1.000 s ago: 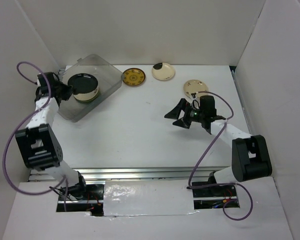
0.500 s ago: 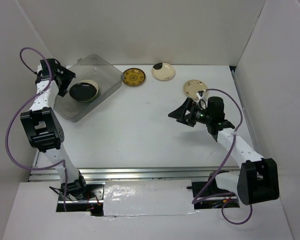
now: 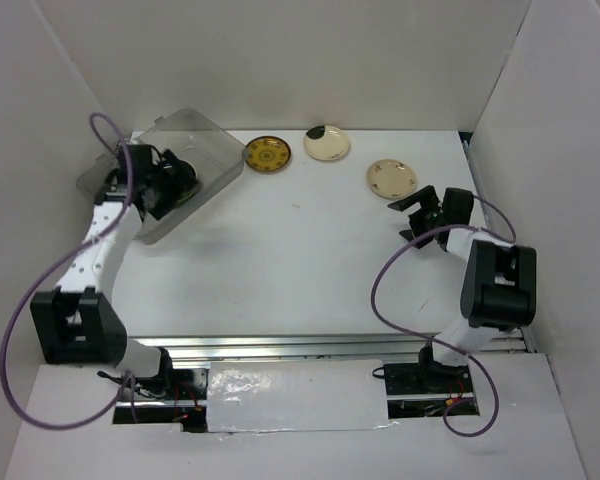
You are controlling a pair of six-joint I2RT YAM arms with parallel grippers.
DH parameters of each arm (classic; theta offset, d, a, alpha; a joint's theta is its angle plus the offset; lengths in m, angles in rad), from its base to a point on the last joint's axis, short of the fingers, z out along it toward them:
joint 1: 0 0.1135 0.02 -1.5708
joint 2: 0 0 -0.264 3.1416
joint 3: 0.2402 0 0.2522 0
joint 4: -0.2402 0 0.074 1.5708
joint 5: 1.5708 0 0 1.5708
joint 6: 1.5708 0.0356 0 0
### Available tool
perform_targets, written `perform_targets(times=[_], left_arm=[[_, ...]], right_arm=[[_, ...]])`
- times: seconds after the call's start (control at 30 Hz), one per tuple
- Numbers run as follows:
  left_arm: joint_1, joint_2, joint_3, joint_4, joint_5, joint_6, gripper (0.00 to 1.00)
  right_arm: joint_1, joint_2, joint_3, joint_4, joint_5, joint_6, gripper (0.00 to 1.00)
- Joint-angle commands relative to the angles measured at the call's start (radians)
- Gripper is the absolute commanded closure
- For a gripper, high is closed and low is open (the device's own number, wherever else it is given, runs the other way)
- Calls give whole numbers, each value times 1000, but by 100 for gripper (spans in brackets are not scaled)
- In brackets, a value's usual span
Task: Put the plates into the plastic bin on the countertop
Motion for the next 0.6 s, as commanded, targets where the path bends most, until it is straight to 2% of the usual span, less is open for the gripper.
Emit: perform_targets(times=[0.0, 0.1, 0.17, 0.3, 0.4, 0.43, 0.57], left_arm=[[-146, -173, -139, 90, 93, 67, 1], [-253, -271, -219, 119, 111, 87, 1], [-315, -313, -241, 125, 154, 112, 1], [-386, -390, -261, 78, 99, 138, 1], [-393, -457, -268, 32, 51, 144, 1], [-392, -483, -268, 12, 41, 144, 1], [-381, -517, -242, -27, 11, 152, 1]], right_arm=[[-29, 128, 176, 76, 81, 52, 1], [-57, 255, 271, 113, 52, 68, 4], [-65, 338, 354, 75, 62, 69, 6], [-80, 465, 515, -20, 70, 75, 11], [-82, 548, 638, -135, 75, 80, 20], [-76, 559, 678, -170, 91, 78, 27], [-59, 657, 810, -304, 89, 52, 43]])
